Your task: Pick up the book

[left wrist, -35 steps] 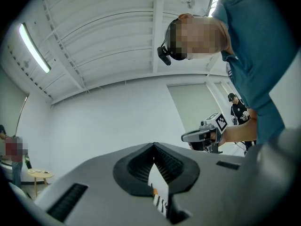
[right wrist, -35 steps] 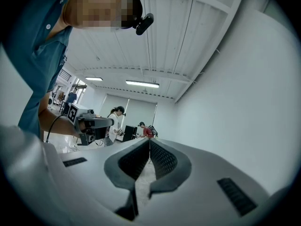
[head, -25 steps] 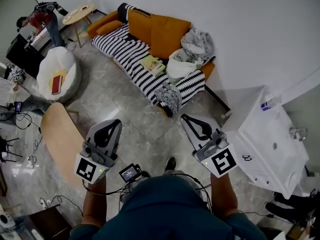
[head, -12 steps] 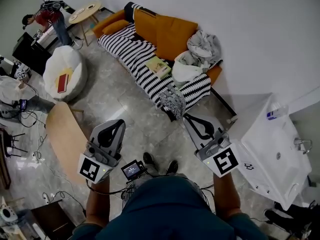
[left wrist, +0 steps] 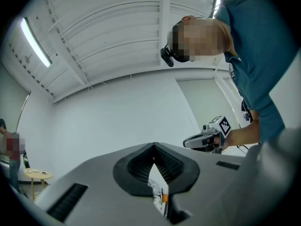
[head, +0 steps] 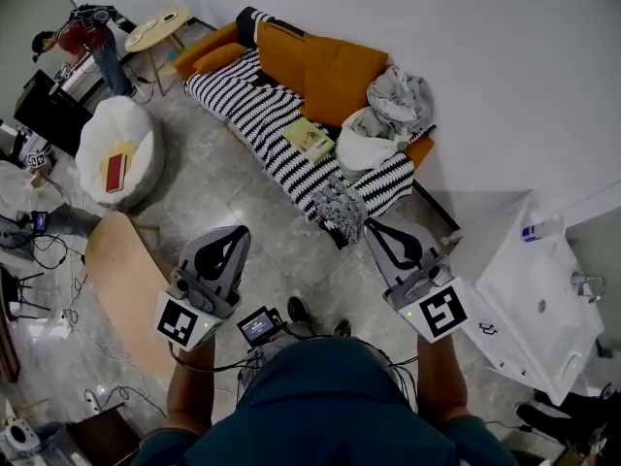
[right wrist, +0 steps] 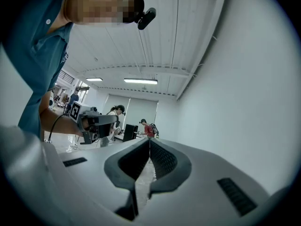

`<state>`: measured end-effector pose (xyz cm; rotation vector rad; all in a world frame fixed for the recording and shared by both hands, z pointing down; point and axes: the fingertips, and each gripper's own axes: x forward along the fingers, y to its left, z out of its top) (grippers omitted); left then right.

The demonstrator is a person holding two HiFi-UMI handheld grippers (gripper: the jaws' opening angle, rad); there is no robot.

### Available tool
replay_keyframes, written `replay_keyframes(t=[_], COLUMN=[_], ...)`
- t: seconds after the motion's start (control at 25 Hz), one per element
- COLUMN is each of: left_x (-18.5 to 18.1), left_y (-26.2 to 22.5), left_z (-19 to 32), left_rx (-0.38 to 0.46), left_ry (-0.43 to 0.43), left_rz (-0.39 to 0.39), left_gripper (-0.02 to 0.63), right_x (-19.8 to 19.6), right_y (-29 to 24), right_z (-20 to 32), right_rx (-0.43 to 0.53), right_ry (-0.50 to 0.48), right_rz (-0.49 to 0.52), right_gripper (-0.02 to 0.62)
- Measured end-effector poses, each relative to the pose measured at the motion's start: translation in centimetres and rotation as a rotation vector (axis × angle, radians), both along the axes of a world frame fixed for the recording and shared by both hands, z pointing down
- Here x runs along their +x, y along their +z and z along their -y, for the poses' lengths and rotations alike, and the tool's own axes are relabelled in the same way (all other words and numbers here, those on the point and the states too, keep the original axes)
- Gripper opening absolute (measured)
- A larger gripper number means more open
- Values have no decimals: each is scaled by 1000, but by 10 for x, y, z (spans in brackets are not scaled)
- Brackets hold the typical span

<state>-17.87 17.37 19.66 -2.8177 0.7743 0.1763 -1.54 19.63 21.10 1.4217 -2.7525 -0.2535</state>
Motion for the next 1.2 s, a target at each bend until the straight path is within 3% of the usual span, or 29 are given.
replay_keyframes(t=[0.64,1.2], left_x=[-33,22], left_y=[11,19], left_z=[100,161], left_rx=[-27,-40], left_ry=[116,67], left_rz=[-35,-3], left_gripper=[3,3], right_x=[-33,14], right_y=[1,11], right_z=[93,163], right_rx=[-22,-27], right_ry=[108,40], right_rz=[-41,-10], right_gripper=[14,14])
